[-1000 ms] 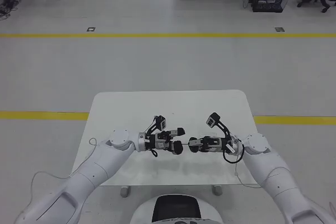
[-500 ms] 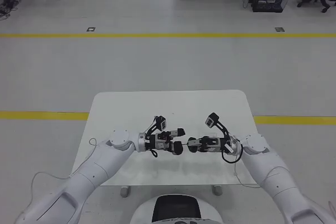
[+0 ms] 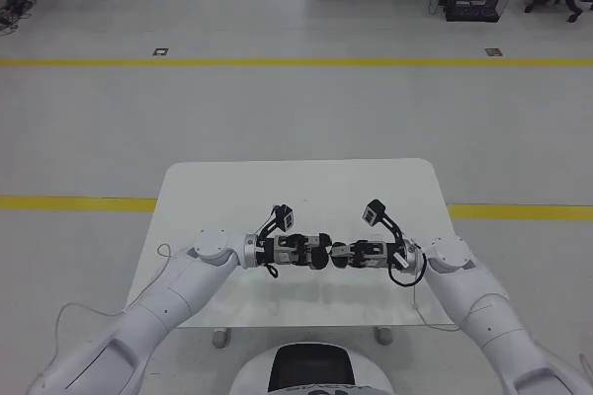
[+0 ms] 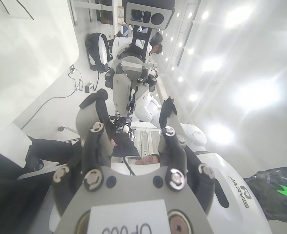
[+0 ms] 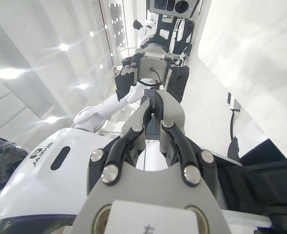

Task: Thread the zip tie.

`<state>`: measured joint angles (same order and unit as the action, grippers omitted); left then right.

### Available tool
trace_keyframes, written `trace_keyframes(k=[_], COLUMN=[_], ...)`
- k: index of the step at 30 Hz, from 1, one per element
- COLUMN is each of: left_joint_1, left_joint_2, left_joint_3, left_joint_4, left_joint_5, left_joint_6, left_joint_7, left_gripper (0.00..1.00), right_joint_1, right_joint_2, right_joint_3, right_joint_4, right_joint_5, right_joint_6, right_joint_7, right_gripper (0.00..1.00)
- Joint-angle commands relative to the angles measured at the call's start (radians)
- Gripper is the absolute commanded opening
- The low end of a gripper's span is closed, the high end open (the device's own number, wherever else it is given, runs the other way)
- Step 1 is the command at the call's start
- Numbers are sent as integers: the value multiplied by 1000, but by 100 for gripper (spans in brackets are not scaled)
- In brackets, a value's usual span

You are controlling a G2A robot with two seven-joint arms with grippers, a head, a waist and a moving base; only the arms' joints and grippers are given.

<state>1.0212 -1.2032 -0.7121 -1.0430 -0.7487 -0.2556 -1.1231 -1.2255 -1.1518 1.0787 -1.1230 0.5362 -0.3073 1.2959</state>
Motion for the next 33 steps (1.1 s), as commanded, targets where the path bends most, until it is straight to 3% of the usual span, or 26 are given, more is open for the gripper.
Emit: trace_keyframes(k=[1, 6, 18, 33], left_joint_1=[0, 1, 2, 0], left_joint_2=[0, -1, -4, -8], left_joint_3=[0, -2, -4, 1], left_joint_4=[1, 3, 10, 21], left_joint_5=[1, -1, -1, 9], left_joint_6=[-1, -2, -6, -5], left_joint_7=[0, -4, -9, -12], left_gripper=[37, 35, 15, 11], right_joint_1=[-1, -2, 4, 10], right_joint_2=[1, 4, 6, 7], right_joint_3=[2, 5, -6, -10], right_joint_4=[0, 0, 13, 22], right_joint_5=[-3, -7, -11, 2], right_joint_6=[4, 13, 46, 44], right_joint_7=[-6, -12, -25, -18], right_gripper=[0, 0, 0, 0])
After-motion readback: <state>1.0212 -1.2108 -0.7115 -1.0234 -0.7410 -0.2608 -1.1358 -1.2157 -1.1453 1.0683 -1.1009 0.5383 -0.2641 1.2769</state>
